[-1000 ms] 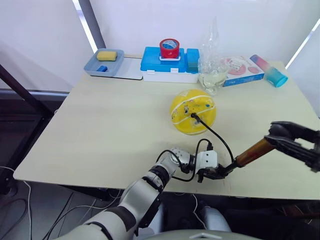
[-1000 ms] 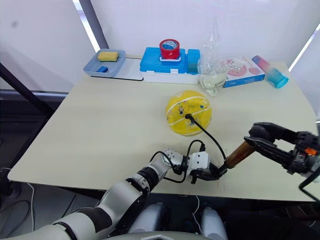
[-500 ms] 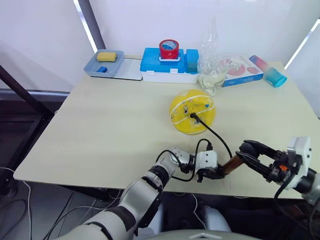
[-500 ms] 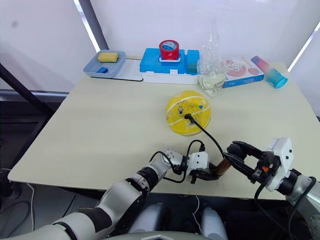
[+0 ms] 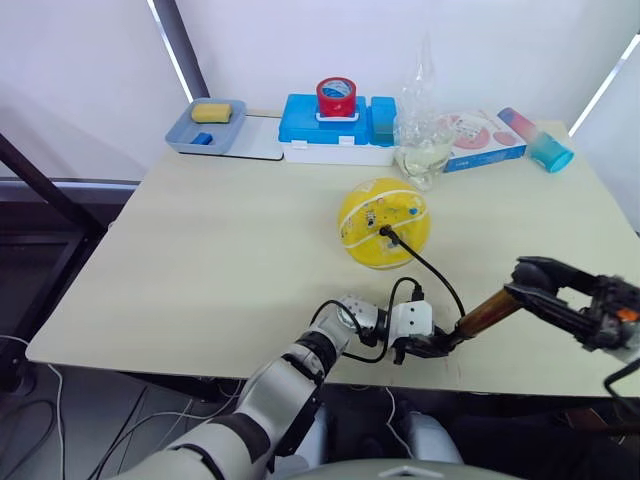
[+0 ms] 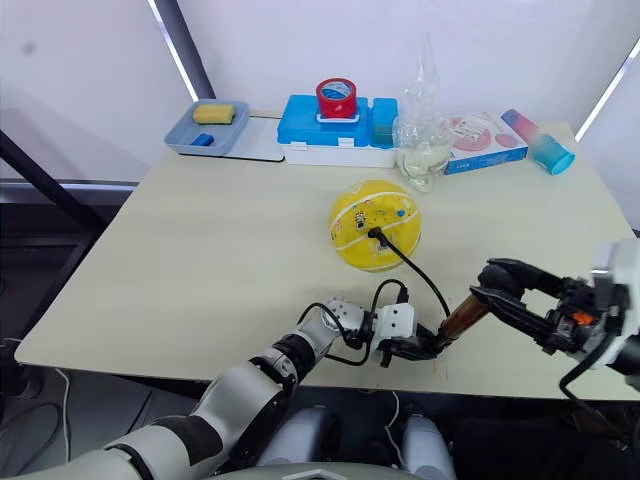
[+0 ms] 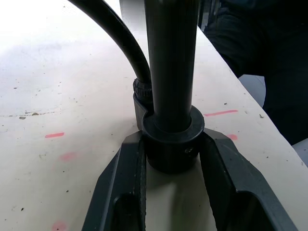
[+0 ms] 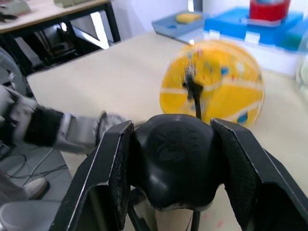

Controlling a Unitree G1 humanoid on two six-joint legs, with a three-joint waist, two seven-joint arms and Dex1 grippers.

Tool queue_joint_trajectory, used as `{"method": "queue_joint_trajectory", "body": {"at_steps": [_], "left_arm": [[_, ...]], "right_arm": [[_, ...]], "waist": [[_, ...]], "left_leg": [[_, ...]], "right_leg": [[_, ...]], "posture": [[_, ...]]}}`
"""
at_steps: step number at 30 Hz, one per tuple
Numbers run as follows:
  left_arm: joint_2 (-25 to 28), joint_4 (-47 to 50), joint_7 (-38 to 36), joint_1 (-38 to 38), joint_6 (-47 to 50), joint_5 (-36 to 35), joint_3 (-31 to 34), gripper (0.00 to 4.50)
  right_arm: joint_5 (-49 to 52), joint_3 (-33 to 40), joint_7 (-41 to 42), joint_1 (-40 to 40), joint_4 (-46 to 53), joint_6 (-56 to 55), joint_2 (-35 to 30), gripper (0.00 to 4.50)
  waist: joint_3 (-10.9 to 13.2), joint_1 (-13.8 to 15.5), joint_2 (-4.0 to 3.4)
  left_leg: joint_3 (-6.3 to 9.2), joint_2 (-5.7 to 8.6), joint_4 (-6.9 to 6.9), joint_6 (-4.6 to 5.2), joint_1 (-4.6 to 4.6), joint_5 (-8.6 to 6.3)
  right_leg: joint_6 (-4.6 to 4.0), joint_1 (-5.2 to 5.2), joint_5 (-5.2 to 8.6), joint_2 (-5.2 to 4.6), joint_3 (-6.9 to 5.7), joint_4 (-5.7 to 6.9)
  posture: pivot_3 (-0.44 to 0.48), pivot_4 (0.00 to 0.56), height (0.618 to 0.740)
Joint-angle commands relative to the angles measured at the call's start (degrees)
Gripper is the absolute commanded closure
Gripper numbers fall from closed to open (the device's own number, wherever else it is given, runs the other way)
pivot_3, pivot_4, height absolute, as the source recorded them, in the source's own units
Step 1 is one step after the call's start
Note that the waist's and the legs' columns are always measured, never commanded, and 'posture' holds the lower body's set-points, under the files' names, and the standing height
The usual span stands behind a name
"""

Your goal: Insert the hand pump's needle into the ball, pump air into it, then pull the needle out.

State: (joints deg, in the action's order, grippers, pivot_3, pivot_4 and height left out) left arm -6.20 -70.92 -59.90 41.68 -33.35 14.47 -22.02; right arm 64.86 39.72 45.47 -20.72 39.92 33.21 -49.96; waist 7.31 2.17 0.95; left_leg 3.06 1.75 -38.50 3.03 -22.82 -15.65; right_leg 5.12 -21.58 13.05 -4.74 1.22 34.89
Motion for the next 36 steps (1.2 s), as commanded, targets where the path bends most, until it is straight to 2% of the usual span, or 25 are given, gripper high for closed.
{"method": "queue_joint_trajectory", "body": {"at_steps": [1,6,10,15,21,26,32,36], "left_arm": [[1.8,-1.7,-1.2,-2.3,0.0,2.2,-1.6,3.39],[1.4,-1.9,-0.6,-3.1,-0.1,2.8,-2.2,3.39],[1.0,-2.0,-0.2,-2.8,0.3,2.8,-2.2,3.39],[0.4,-2.2,-0.4,-2.1,0.3,2.9,-2.2,3.39],[0.5,-2.5,-0.8,-0.6,0.6,2.8,-2.0,3.39],[0.6,-2.6,-2.5,-0.4,0.7,2.8,-2.1,3.39],[0.1,-1.4,-2.2,0.5,1.8,3.0,-2.4,3.39],[-0.6,-1.5,-2.0,-0.2,2.0,2.3,-1.7,3.39]], "right_arm": [[7.5,9.0,-3.4,1.5,1.6,2.9,-3.7,2.48],[15.6,14.1,-5.8,3.8,0.5,7.0,-8.8,2.48],[15.4,12.6,-5.4,3.9,1.3,9.2,-10.0,2.48],[1.6,1.2,-1.9,1.9,1.8,5.9,-6.5,2.48],[-13.0,-12.3,0.4,0.3,-1.3,-2.4,1.2,2.48],[-22.6,-20.0,1.1,-2.1,-4.4,-8.6,6.9,2.48],[-29.9,-25.9,2.3,-3.0,-9.0,-14.6,9.7,2.48],[-28.5,-24.4,2.0,-2.5,-8.3,-14.9,9.8,2.48]], "waist": [[0.0,0.0,-0.02],[0.0,0.1,0.02],[0.0,0.1,0.05],[-0.1,0.1,0.21],[-0.2,0.1,0.26],[-0.2,0.0,0.21],[-0.3,0.0,0.33],[-0.4,0.0,0.39]], "left_leg": [[-0.02,0.00,0.00,0.00,0.00,0.00],[-0.02,-0.01,0.00,0.00,0.00,0.00],[-0.02,-0.01,0.01,0.00,-0.02,0.00],[-0.03,0.00,0.00,0.01,-0.01,0.00],[0.03,0.01,-0.01,0.00,0.01,0.00],[0.01,0.03,-0.02,0.00,0.06,0.00],[0.02,0.02,-0.02,0.00,0.11,0.00],[0.05,0.01,-0.05,0.00,0.16,0.00]], "right_leg": [[0.00,0.00,0.00,-0.02,0.02,0.00],[0.00,0.01,0.00,-0.09,0.02,-0.02],[-0.01,0.01,0.00,-0.20,0.01,-0.04],[0.00,0.01,0.00,-0.20,0.01,-0.04],[0.00,0.00,0.00,-0.08,-0.07,-0.04],[0.01,-0.01,0.00,-0.02,-0.03,0.01],[0.00,0.01,0.00,0.05,-0.04,0.02],[0.00,0.06,0.00,0.07,-0.04,0.04]], "posture": [[0.000,0.150,0.737],[0.000,0.150,0.737],[0.000,0.150,0.737],[0.000,0.150,0.737],[0.000,0.150,0.737],[0.000,0.150,0.737],[0.000,0.150,0.737],[0.000,0.150,0.737]]}}
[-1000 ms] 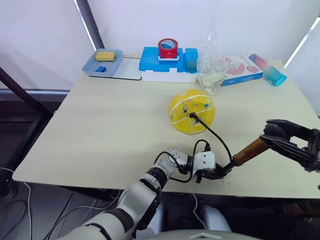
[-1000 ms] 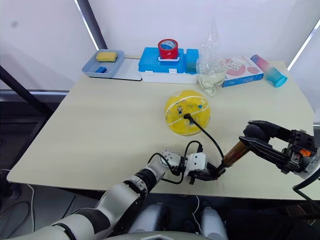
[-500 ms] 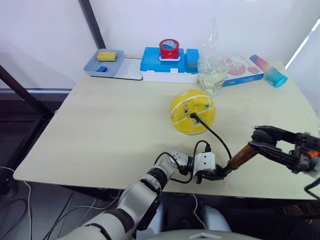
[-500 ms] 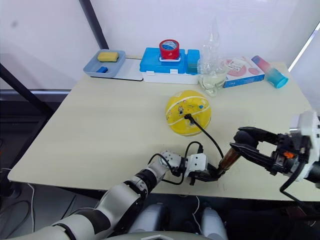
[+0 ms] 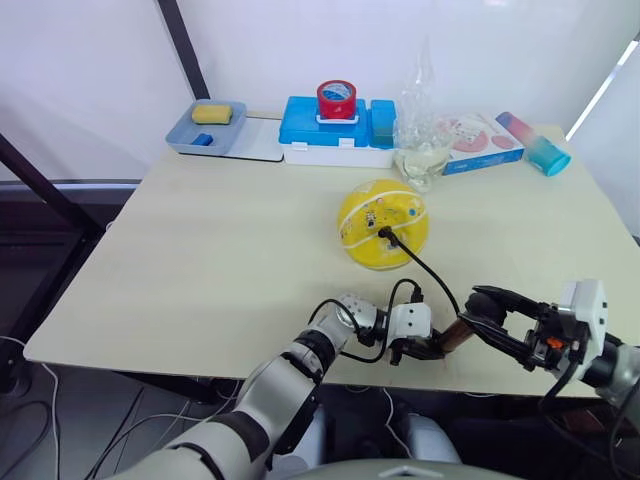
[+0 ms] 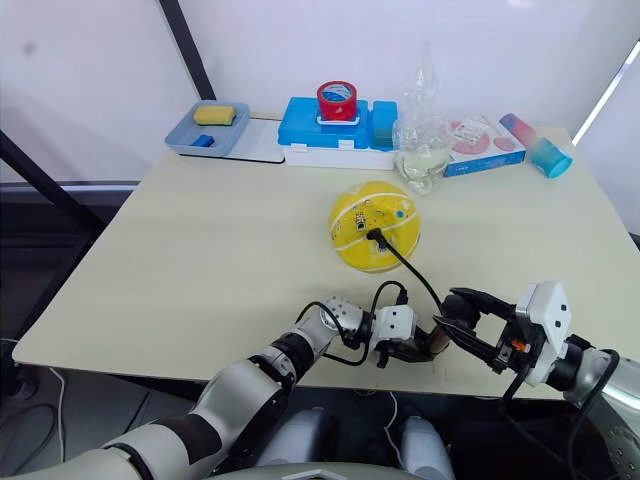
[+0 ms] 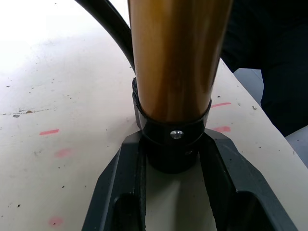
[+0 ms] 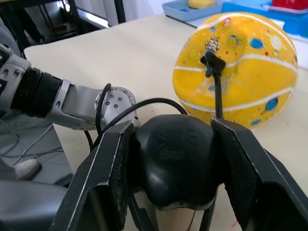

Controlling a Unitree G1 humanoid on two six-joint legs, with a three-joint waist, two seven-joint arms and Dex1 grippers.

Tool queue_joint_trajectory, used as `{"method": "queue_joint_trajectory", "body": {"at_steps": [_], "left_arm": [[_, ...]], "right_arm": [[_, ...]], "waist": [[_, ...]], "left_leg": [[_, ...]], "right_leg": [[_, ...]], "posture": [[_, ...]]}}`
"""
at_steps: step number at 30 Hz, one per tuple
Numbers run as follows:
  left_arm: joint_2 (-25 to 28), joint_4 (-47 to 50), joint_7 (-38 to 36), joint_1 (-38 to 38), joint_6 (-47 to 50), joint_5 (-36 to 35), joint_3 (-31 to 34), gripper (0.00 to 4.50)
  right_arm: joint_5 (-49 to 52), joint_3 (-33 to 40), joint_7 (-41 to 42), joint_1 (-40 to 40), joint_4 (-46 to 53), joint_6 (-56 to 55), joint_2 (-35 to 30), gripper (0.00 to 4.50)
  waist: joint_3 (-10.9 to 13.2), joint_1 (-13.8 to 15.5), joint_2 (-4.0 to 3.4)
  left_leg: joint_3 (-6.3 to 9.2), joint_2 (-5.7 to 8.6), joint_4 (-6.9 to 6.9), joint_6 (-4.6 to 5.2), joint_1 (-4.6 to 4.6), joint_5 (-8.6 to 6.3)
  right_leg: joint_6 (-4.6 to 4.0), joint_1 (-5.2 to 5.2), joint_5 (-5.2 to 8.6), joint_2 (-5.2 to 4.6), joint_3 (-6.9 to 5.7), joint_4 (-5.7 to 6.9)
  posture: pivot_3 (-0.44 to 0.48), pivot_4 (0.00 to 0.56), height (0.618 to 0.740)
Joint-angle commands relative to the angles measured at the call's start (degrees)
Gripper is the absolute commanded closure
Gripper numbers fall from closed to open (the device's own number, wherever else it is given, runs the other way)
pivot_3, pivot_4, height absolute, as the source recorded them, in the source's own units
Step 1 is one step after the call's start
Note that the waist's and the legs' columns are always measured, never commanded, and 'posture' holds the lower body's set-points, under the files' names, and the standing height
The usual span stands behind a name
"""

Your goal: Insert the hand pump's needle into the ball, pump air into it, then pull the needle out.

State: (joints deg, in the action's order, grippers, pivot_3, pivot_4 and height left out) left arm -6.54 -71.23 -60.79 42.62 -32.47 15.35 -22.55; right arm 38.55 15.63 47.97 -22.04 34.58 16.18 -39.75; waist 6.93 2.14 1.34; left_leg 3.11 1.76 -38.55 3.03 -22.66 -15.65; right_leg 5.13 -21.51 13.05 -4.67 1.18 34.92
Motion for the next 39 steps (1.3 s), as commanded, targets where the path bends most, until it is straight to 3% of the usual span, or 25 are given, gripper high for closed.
{"method": "queue_joint_trajectory", "body": {"at_steps": [1,7,12,19,24,28,39], "left_arm": [[-0.3,-1.2,-1.2,-1.2,1.0,1.3,-1.1,3.39],[0.2,-1.8,-1.5,-1.4,1.0,0.9,-0.6,3.39],[0.7,-2.0,-1.7,-1.5,1.1,1.1,-0.6,3.39],[0.9,-2.1,-2.0,-1.4,1.1,1.0,-0.7,3.39],[1.0,-2.1,-2.0,-1.7,0.9,1.1,-0.9,3.39],[0.9,-2.0,-1.9,-2.0,0.7,1.3,-1.0,3.39],[0.3,-2.2,-0.5,-1.7,1.0,1.4,-1.0,3.39]], "right_arm": [[-1.1,0.8,-0.4,-1.1,-2.2,2.5,-0.8,2.48],[10.8,10.4,-0.8,0.7,3.1,7.4,-4.2,2.48],[26.7,21.0,-3.9,4.7,5.6,13.5,-9.4,2.48],[41.2,33.5,-6.6,8.5,3.2,20.9,-17.5,2.48],[47.7,37.7,-8.7,11.7,1.4,25.2,-21.8,2.48],[46.8,35.6,-8.4,11.7,2.1,28.2,-22.0,2.48],[21.1,13.7,-2.2,4.2,4.0,20.3,-10.4,2.48]], "waist": [[0.0,0.0,-0.01],[0.1,0.2,-0.18],[0.3,0.2,-0.43],[0.3,0.2,-0.36],[0.3,0.2,-0.40],[0.4,0.2,-0.40],[0.2,0.1,-0.17]], "left_leg": [[0.00,0.00,0.00,0.00,0.00,0.00],[0.01,0.01,0.00,0.00,-0.08,0.00],[-0.01,0.05,0.02,0.00,-0.14,0.00],[0.03,0.03,0.03,0.00,-0.20,0.00],[0.00,0.02,0.03,0.00,-0.23,0.00],[0.00,0.02,0.06,0.00,-0.30,0.00],[-0.01,0.02,0.07,0.01,-0.13,-0.01]], "right_leg": [[0.00,0.00,0.00,0.00,0.00,0.00],[-0.01,-0.04,0.00,-0.03,-0.01,-0.02],[0.01,-0.06,-0.01,-0.14,0.01,-0.06],[-0.01,-0.04,0.00,-0.17,-0.02,-0.07],[-0.02,-0.07,0.00,-0.36,0.02,-0.08],[-0.02,-0.15,0.00,-0.41,0.02,-0.09],[0.00,-0.05,0.00,-0.23,0.00,-0.09]], "posture": [[0.000,0.150,0.737],[0.000,0.150,0.737],[0.000,0.150,0.737],[0.000,0.150,0.737],[0.000,0.150,0.737],[0.000,0.150,0.737],[0.000,0.150,0.737]]}}
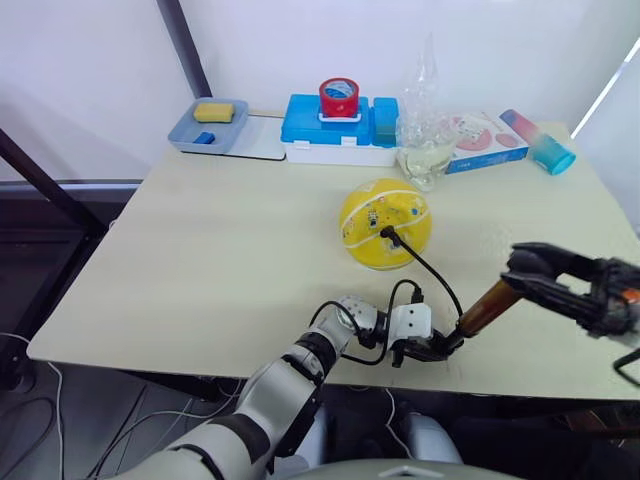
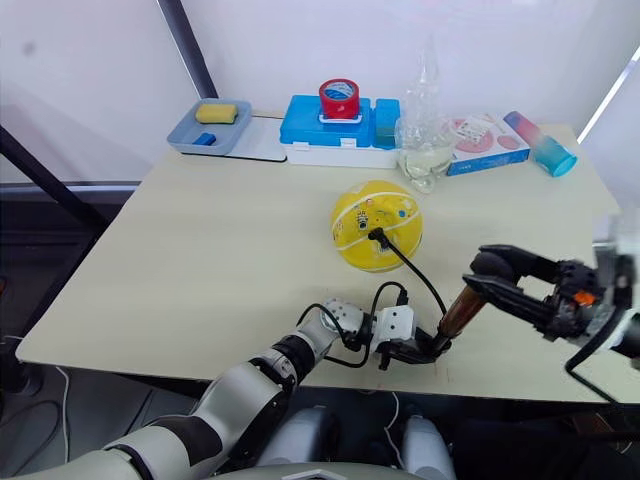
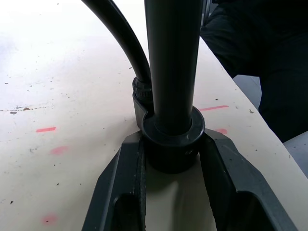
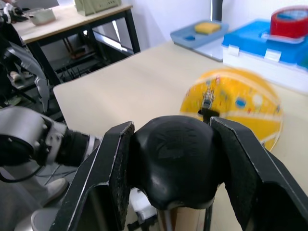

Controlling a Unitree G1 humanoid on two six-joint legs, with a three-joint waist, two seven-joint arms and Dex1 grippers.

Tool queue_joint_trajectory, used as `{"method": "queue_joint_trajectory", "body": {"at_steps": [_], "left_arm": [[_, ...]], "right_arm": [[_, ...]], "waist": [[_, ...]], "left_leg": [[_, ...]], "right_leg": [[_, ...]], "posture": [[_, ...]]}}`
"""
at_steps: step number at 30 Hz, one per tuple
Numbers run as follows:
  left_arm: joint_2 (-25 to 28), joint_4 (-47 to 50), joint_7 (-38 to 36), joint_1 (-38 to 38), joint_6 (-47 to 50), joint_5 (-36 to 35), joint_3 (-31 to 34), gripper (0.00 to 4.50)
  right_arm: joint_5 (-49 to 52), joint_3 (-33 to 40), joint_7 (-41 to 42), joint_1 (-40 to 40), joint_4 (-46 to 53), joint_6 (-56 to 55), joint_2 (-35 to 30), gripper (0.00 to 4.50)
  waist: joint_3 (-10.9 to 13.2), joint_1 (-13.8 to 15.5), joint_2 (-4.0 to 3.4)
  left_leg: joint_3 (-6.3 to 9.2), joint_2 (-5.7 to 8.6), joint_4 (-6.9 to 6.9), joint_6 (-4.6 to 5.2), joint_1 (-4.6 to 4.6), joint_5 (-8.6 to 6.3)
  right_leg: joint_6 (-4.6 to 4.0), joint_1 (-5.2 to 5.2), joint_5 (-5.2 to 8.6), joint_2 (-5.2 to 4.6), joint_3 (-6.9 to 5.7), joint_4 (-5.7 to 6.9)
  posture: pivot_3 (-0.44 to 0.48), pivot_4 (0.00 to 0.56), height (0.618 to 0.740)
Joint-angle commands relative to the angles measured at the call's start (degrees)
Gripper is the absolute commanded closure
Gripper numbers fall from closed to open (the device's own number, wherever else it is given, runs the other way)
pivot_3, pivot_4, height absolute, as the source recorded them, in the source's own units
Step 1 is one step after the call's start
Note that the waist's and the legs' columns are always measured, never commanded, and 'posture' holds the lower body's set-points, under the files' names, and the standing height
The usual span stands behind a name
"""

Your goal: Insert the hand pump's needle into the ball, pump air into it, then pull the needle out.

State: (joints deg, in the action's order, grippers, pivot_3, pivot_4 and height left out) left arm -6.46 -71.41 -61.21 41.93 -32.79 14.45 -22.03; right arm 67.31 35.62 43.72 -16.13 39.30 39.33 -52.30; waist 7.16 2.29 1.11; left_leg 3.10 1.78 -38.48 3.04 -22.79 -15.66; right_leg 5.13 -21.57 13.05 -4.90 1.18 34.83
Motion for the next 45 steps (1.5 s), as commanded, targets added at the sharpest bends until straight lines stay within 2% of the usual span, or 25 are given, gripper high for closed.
{"method": "queue_joint_trajectory", "body": {"at_steps": [1,7,12,19,28,34,38,45], "left_arm": [[0.2,-2.0,0.0,-1.0,1.3,2.3,-1.5,3.39],[0.3,-1.9,-0.2,-1.1,1.3,2.2,-1.5,3.39],[0.2,-1.9,-0.4,-1.0,1.4,2.2,-1.5,3.39],[0.4,-2.1,-0.3,-0.6,1.7,2.2,-1.4,3.39],[0.5,-2.1,-0.6,-1.0,1.4,2.3,-1.5,3.39],[0.6,-2.0,-1.3,-1.5,1.0,2.3,-1.7,3.39],[0.9,-1.9,-1.4,-1.4,1.0,2.4,-1.8,3.39],[0.5,-1.9,-1.2,-1.2,1.2,2.3,-1.7,3.39]], "right_arm": [[-10.9,-8.5,2.7,-2.3,-1.3,-4.7,3.1,2.48],[-24.0,-17.2,5.1,-3.9,-5.3,-14.2,8.2,2.48],[-26.9,-18.1,5.9,-4.2,-6.9,-17.5,9.8,2.48],[-16.1,-7.7,4.8,-2.4,-2.2,-12.7,7.0,2.48],[5.8,10.4,0.0,3.3,-0.5,-3.3,-2.9,2.48],[14.4,15.7,-3.2,7.7,-2.7,1.3,-8.0,2.48],[13.4,13.0,-4.7,7.9,-0.9,2.8,-7.4,2.48],[-2.6,-2.3,-2.2,1.2,2.1,-0.9,1.9,2.48]], "waist": [[-0.1,0.0,0.07],[-0.1,0.0,0.06],[-0.1,0.0,0.05],[0.0,0.0,-0.11],[0.0,0.0,-0.18],[0.1,0.0,-0.15],[0.1,0.1,-0.15],[0.0,0.0,0.08]], "left_leg": [[0.02,0.01,0.00,0.00,0.01,0.00],[0.01,0.03,-0.03,0.00,0.02,0.00],[0.04,0.03,-0.03,-0.01,0.06,0.00],[0.02,0.05,-0.04,-0.01,0.02,0.01],[0.04,0.05,-0.03,-0.01,-0.01,0.01],[0.02,0.03,-0.03,0.00,-0.13,0.01],[0.01,0.03,0.00,0.00,-0.18,0.00],[0.02,-0.03,0.02,0.00,-0.05,0.00]], "right_leg": [[0.00,0.00,0.00,0.03,-0.02,0.01],[0.00,0.00,0.00,0.11,-0.02,0.02],[0.00,0.01,0.00,0.14,-0.04,0.05],[0.00,0.00,0.00,0.12,-0.02,0.03],[0.00,0.01,0.00,0.05,-0.03,0.02],[-0.01,-0.03,0.00,-0.03,-0.02,0.02],[-0.01,-0.09,0.00,-0.12,0.01,-0.01],[-0.02,-0.03,0.01,-0.08,0.00,0.00]], "posture": [[0.000,0.150,0.737],[0.000,0.150,0.737],[0.000,0.150,0.737],[0.000,0.150,0.737],[0.000,0.150,0.737],[0.000,0.150,0.737],[0.000,0.150,0.737],[0.000,0.150,0.737]]}}
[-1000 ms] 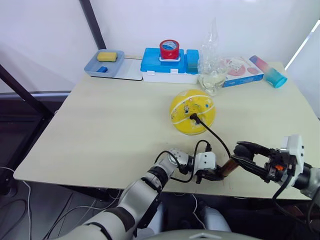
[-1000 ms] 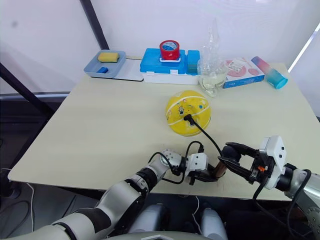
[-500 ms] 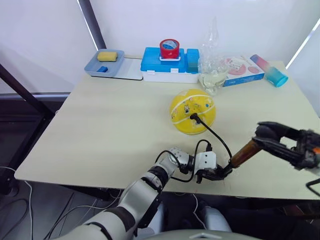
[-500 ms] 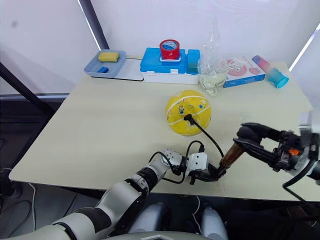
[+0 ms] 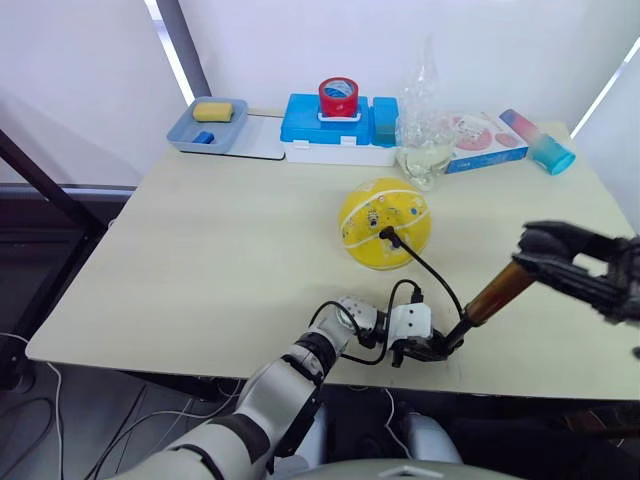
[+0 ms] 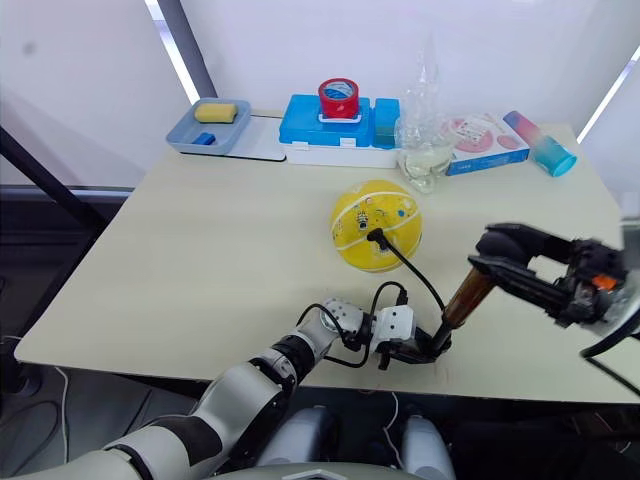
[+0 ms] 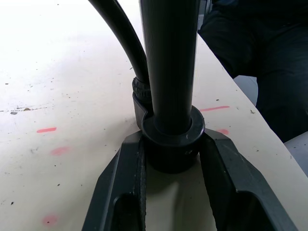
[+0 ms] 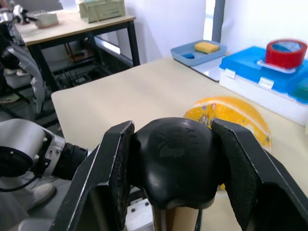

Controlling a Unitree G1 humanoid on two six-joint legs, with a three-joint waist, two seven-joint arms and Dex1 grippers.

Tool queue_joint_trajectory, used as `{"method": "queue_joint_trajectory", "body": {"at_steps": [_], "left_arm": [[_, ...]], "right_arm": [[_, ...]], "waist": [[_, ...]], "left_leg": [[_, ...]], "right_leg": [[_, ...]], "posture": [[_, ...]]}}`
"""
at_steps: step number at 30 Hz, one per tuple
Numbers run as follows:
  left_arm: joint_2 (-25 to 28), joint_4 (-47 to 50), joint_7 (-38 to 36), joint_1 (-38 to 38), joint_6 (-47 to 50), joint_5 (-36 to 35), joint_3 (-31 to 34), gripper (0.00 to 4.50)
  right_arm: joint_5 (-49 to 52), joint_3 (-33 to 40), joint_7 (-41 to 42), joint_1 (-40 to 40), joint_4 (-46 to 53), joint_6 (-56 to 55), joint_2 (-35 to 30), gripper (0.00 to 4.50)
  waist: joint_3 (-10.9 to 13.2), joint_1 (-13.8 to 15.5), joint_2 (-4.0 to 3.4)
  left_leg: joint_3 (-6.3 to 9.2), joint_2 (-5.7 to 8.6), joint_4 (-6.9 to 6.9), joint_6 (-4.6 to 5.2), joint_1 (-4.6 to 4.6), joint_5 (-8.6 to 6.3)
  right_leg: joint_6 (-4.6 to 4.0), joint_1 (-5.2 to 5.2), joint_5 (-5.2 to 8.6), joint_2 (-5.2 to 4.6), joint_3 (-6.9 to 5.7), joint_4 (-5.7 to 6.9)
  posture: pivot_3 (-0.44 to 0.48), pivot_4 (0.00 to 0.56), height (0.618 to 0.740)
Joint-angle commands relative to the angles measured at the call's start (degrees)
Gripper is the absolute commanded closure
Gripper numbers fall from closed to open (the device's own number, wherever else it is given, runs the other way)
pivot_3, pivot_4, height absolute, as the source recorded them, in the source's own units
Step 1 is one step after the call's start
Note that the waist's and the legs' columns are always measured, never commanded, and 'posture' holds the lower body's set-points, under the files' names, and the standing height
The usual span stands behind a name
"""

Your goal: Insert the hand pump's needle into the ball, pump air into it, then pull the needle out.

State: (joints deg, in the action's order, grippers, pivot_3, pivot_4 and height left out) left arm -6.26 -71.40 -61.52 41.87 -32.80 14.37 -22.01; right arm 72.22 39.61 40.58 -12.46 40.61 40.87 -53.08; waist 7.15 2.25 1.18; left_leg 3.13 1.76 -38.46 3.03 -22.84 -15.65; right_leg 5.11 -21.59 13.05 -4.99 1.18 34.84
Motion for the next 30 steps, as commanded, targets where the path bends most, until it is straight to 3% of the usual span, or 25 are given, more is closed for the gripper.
{"method": "queue_joint_trajectory", "body": {"at_steps": [1,8,13,19,30], "left_arm": [[0.3,-1.9,-0.9,-1.1,1.2,2.4,-1.7,3.39],[0.2,-1.9,-0.8,-1.3,1.2,2.3,-1.7,3.39],[0.2,-1.8,-0.9,-1.4,1.1,2.4,-1.7,3.39],[0.3,-1.9,-1.0,-1.4,1.0,2.5,-1.9,3.39],[0.2,-2.0,-1.3,-1.6,1.0,2.4,-1.9,3.39]], "right_arm": [[-10.1,-8.8,1.1,-3.3,0.7,-3.7,4.3,2.48],[-29.7,-22.4,4.4,-11.2,-5.3,-17.6,14.7,2.48],[-35.8,-24.6,5.6,-14.0,-8.1,-25.5,18.8,2.48],[-26.6,-15.1,4.8,-11.4,-3.2,-23.6,15.9,2.48],[2.3,9.9,-1.4,-4.5,-0.6,-9.8,-0.4,2.48]], "waist": [[0.0,0.0,-0.02],[-0.2,-0.1,0.06],[-0.3,-0.2,0.00],[-0.2,0.0,-0.18],[0.0,0.1,-0.33]], "left_leg": [[0.00,0.00,0.00,0.00,0.02,0.00],[0.02,0.02,-0.01,0.00,0.08,0.00],[0.01,0.02,-0.01,0.00,0.18,0.00],[0.04,0.02,-0.06,-0.01,0.18,0.00],[0.07,0.07,-0.05,0.00,0.05,0.00]], "right_leg": [[0.00,0.00,0.00,0.02,0.00,0.00],[0.00,0.01,0.00,0.26,-0.02,0.03],[0.01,0.05,0.01,0.31,-0.01,0.06],[0.00,0.04,0.01,0.33,0.01,0.09],[0.00,0.04,0.00,0.21,-0.03,0.03]], "posture": [[0.000,0.150,0.737],[0.000,0.150,0.737],[0.000,0.150,0.737],[0.000,0.150,0.737],[0.000,0.150,0.737]]}}
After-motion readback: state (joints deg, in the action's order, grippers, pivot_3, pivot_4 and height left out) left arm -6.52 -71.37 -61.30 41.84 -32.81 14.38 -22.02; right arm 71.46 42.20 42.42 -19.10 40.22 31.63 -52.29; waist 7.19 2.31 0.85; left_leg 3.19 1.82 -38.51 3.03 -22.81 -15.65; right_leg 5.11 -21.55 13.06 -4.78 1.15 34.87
